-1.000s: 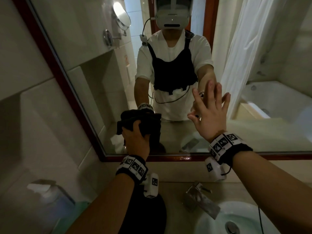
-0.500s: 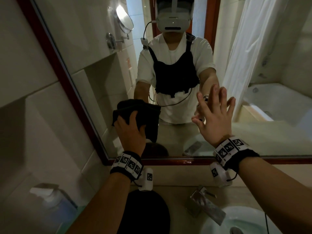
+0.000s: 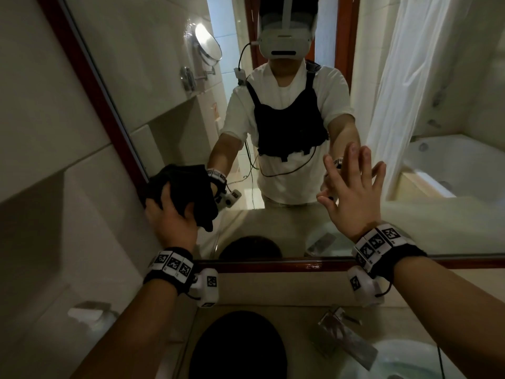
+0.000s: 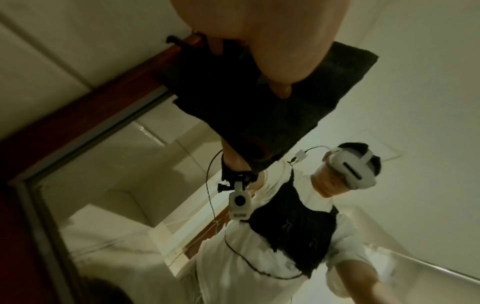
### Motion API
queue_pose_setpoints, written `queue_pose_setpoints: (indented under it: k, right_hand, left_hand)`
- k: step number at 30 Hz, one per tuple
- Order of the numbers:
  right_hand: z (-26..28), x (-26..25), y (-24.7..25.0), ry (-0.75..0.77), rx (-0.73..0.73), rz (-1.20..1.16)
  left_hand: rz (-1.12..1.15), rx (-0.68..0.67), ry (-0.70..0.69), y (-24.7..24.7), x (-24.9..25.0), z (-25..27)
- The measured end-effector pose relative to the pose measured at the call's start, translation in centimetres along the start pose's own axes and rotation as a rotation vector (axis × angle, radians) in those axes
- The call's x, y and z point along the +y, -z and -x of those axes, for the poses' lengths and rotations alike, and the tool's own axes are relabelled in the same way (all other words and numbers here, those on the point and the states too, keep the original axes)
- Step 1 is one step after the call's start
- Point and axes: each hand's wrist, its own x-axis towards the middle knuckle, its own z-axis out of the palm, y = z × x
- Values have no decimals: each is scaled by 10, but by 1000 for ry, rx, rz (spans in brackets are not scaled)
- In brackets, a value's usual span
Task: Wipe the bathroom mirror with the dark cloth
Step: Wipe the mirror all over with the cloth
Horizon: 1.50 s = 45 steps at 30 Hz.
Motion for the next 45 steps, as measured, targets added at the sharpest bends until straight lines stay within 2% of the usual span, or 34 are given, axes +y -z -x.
queue_pose_setpoints:
  k: [2, 4, 9, 17, 26, 31, 35, 39, 45]
  right_hand:
    - [1, 0, -1, 5, -5, 3]
    - [1, 1, -2, 5, -9, 2]
    - [2, 0, -4, -1, -8, -10]
    - [2, -2, -3, -14, -14, -2]
    - [2, -2, -5, 5, -6, 6]
    - [1, -5, -7, -2, 15, 12]
    - [0, -5, -8, -4, 11, 17]
    - [0, -5, -9, 3, 20, 7]
    - [0, -4, -6, -8, -9, 10]
  left_hand:
    - [16, 13, 19, -1, 2, 1]
    - [-6, 12, -18, -3, 2, 3]
    - [-72, -53, -76, -6, -2, 16]
    - [-207, -120, -34, -5, 3, 11]
    - [-163, -46, -114, -3, 9, -13]
    - [-249, -74, -84, -9, 41, -13]
    - [-253, -63, -289, -24, 90, 7]
    - [-268, -134, -372, -36, 130, 33]
    - [-279, -130, -448, -34, 112, 28]
